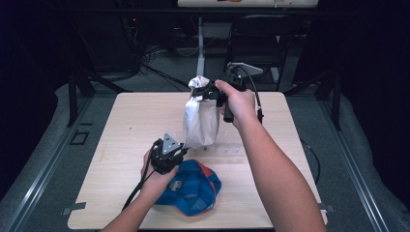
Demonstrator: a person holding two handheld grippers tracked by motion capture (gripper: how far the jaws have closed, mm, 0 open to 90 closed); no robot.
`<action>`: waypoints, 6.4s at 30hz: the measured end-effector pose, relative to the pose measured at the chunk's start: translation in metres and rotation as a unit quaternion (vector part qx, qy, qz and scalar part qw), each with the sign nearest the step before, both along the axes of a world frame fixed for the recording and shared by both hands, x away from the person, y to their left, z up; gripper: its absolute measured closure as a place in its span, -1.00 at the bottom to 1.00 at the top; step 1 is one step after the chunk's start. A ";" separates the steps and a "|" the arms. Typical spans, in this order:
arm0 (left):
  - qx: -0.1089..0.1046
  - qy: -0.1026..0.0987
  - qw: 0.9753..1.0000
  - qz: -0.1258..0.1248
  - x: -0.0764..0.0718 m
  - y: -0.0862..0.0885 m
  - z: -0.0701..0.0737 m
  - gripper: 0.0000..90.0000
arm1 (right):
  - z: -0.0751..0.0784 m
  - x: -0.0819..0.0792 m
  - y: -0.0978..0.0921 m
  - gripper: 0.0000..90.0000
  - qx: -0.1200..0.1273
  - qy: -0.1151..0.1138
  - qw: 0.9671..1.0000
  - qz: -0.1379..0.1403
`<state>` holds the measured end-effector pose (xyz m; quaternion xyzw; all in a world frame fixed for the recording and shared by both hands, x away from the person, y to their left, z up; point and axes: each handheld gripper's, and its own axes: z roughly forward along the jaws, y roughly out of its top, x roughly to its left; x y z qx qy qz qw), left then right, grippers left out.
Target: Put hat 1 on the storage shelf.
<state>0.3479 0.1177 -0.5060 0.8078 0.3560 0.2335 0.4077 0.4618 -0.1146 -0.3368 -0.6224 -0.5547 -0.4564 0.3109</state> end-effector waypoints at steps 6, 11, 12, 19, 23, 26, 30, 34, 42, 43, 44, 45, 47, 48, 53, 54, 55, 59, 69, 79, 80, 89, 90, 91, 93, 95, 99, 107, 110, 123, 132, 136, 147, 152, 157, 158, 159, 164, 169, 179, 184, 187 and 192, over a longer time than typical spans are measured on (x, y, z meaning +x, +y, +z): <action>-0.009 -0.003 1.000 -0.007 0.001 0.005 0.001 0.74 | 0.002 -0.001 0.006 0.79 0.000 -0.002 1.000 0.007; -0.029 0.000 0.999 -0.019 0.002 0.011 0.003 0.76 | 0.006 -0.002 0.011 0.79 0.001 -0.007 1.000 0.011; -0.032 0.001 0.999 -0.023 0.002 0.012 0.002 0.76 | 0.007 -0.002 0.012 0.79 -0.001 -0.008 1.000 0.012; -0.049 0.002 0.999 -0.010 0.001 0.020 -0.009 0.78 | 0.001 -0.002 0.019 0.79 -0.006 -0.004 1.000 0.019; -0.059 0.008 0.998 0.001 -0.001 0.024 -0.011 0.83 | -0.002 -0.001 0.025 0.79 -0.008 -0.002 1.000 0.027; -0.070 0.007 0.997 0.012 -0.003 0.027 -0.015 0.84 | -0.004 -0.001 0.028 0.79 -0.013 -0.002 0.999 0.032; -0.088 0.014 0.996 0.022 -0.003 0.031 -0.020 0.85 | -0.006 -0.001 0.029 0.79 -0.018 0.000 0.999 0.033; -0.120 0.030 0.992 0.034 -0.005 0.036 -0.026 0.86 | -0.012 -0.001 0.032 0.80 -0.037 0.000 0.998 0.041; -0.132 0.036 0.990 0.034 -0.004 0.038 -0.034 0.86 | -0.017 0.000 0.031 0.80 -0.044 0.006 0.998 0.040; -0.127 0.040 0.990 0.035 -0.004 0.039 -0.035 0.86 | -0.018 0.000 0.031 0.80 -0.047 0.006 0.998 0.040; -0.121 0.048 0.991 0.033 -0.003 0.039 -0.036 0.86 | -0.020 0.000 0.031 0.80 -0.051 0.007 0.998 0.040; -0.120 0.049 0.991 0.035 -0.003 0.038 -0.039 0.86 | -0.022 0.000 0.032 0.80 -0.056 0.009 0.998 0.041; -0.109 0.053 0.992 0.035 -0.003 0.037 -0.044 0.86 | -0.027 0.001 0.033 0.80 -0.067 0.012 0.997 0.041; -0.110 0.054 0.992 0.036 -0.004 0.037 -0.045 0.86 | -0.030 0.001 0.034 0.80 -0.070 0.014 0.997 0.039; -0.113 0.059 0.991 0.040 -0.004 0.037 -0.044 0.81 | -0.037 0.002 0.030 0.79 -0.061 0.017 0.997 0.037; -0.114 0.059 0.991 0.044 -0.005 0.038 -0.043 0.74 | -0.037 0.002 0.029 0.79 -0.061 0.016 0.997 0.036; -0.109 0.058 0.991 0.047 -0.006 0.039 -0.042 0.61 | -0.037 0.002 0.028 0.77 -0.060 0.014 0.997 0.035; -0.100 0.045 0.993 0.036 -0.016 0.042 -0.036 0.30 | -0.034 0.000 0.023 0.54 -0.061 -0.007 0.998 0.027; -0.101 0.045 0.993 0.031 -0.043 0.074 -0.019 0.14 | -0.015 -0.023 -0.005 0.39 -0.094 -0.068 0.993 0.031; -0.082 0.056 0.992 0.071 -0.061 0.120 -0.025 0.11 | -0.030 -0.071 -0.055 0.31 -0.153 -0.133 0.979 0.028; -0.081 0.058 0.992 0.075 -0.061 0.122 -0.025 0.10 | -0.034 -0.074 -0.059 0.29 -0.150 -0.133 0.979 0.028; -0.080 0.052 0.993 0.072 -0.060 0.135 -0.038 0.02 | -0.075 -0.101 -0.075 0.26 -0.170 -0.151 0.973 0.043; -0.078 0.053 0.993 0.073 -0.060 0.136 -0.039 0.01 | -0.080 -0.104 -0.075 0.26 -0.171 -0.153 0.972 0.046; -0.077 0.047 0.993 0.075 -0.059 0.137 -0.040 0.00 | -0.083 -0.106 -0.075 0.26 -0.171 -0.156 0.972 0.047; -0.084 0.052 0.992 0.081 -0.059 0.140 -0.042 -0.02 | -0.096 -0.113 -0.075 0.26 -0.168 -0.159 0.971 0.053; -0.083 0.054 0.991 0.084 -0.058 0.140 -0.044 -0.03 | -0.106 -0.118 -0.075 0.26 -0.169 -0.163 0.971 0.054; -0.087 0.064 0.990 0.089 -0.058 0.140 -0.046 -0.03 | -0.128 -0.128 -0.071 0.26 -0.171 -0.165 0.970 0.053; -0.075 0.074 0.991 0.077 -0.058 0.138 -0.049 0.02 | -0.153 -0.145 -0.065 0.28 -0.182 -0.172 0.966 0.066; -0.072 0.074 0.992 0.078 -0.057 0.137 -0.050 0.03 | -0.163 -0.152 -0.061 0.28 -0.184 -0.165 0.966 0.078; -0.052 0.068 0.993 0.079 -0.060 0.136 -0.053 0.03 | -0.213 -0.164 -0.053 0.25 -0.148 -0.111 0.977 0.107; -0.051 0.067 0.993 0.085 -0.065 0.143 -0.053 0.03 | -0.233 -0.160 -0.043 0.26 -0.154 -0.087 0.976 0.130; -0.054 0.065 0.992 0.091 -0.067 0.146 -0.053 0.03 | -0.236 -0.159 -0.038 0.27 -0.137 -0.072 0.978 0.141; -0.048 0.067 0.993 0.089 -0.068 0.147 -0.054 0.03 | -0.238 -0.153 -0.042 0.49 -0.078 -0.044 0.987 0.130; -0.050 0.067 0.993 0.088 -0.068 0.145 -0.054 0.03 | -0.236 -0.154 -0.043 0.61 -0.069 -0.038 0.990 0.114; -0.048 0.064 0.993 0.088 -0.068 0.146 -0.054 0.03 | -0.234 -0.153 -0.043 0.68 -0.073 -0.043 0.992 0.093; -0.049 0.065 0.993 0.088 -0.068 0.146 -0.054 0.03 | -0.234 -0.153 -0.043 0.70 -0.074 -0.044 0.992 0.089; -0.049 0.065 0.993 0.088 -0.068 0.146 -0.054 0.03 | -0.233 -0.153 -0.043 0.71 -0.075 -0.046 0.992 0.089; -0.050 0.064 0.993 0.088 -0.069 0.146 -0.054 0.03 | -0.227 -0.157 -0.038 0.72 -0.100 -0.058 0.992 0.058; -0.049 0.063 0.993 0.089 -0.069 0.145 -0.054 0.03 | -0.224 -0.157 -0.042 0.73 -0.118 -0.073 0.986 0.089; -0.046 0.060 0.993 0.086 -0.069 0.144 -0.053 0.03 | -0.214 -0.156 -0.049 0.73 -0.122 -0.065 0.987 0.082; -0.046 0.061 0.993 0.084 -0.069 0.143 -0.054 0.03 | -0.204 -0.150 -0.053 0.73 -0.127 -0.055 0.986 0.095; -0.042 0.061 0.994 0.080 -0.069 0.142 -0.054 0.03 | -0.198 -0.149 -0.052 0.73 -0.145 -0.054 0.983 0.100; -0.043 0.059 0.994 0.079 -0.069 0.142 -0.053 0.03 | -0.182 -0.146 -0.049 0.73 -0.197 -0.054 0.972 0.113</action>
